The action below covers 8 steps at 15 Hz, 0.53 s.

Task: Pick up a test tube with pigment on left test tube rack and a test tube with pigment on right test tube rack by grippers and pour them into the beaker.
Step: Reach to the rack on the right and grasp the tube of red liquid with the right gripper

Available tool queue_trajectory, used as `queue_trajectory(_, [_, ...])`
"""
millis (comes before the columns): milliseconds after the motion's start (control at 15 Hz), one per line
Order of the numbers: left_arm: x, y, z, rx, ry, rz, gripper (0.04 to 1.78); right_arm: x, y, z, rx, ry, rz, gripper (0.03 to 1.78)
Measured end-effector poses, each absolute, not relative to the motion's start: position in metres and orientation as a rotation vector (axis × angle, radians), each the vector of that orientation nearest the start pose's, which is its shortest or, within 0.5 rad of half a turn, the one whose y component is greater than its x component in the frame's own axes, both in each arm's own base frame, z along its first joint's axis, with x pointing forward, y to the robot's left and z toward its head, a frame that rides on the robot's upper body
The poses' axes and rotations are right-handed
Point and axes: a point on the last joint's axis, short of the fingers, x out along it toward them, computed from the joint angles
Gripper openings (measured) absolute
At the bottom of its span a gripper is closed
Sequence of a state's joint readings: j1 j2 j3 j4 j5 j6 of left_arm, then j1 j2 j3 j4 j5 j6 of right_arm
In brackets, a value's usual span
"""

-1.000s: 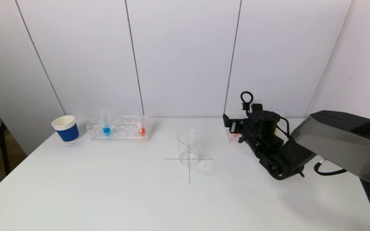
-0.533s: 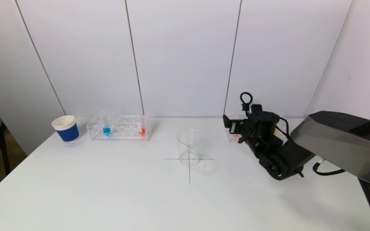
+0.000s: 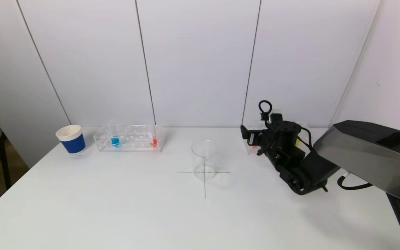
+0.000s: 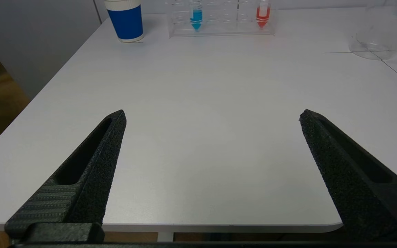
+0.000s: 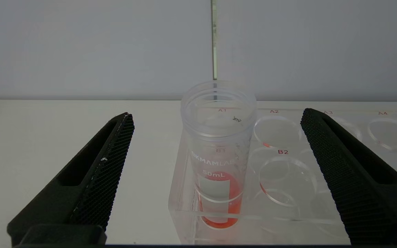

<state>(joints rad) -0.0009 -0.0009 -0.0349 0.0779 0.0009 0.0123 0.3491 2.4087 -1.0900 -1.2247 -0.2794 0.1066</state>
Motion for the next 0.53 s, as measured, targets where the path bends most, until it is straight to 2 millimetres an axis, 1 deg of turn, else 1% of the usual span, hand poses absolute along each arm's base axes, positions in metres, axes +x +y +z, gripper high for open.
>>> queue_trajectory(533, [-0.0257, 0.0001, 0.0771, 0.012, 0.042, 0.0, 1.76, 0.417, 0.1459, 0.0417, 0.077, 0.091, 0.067, 1.76])
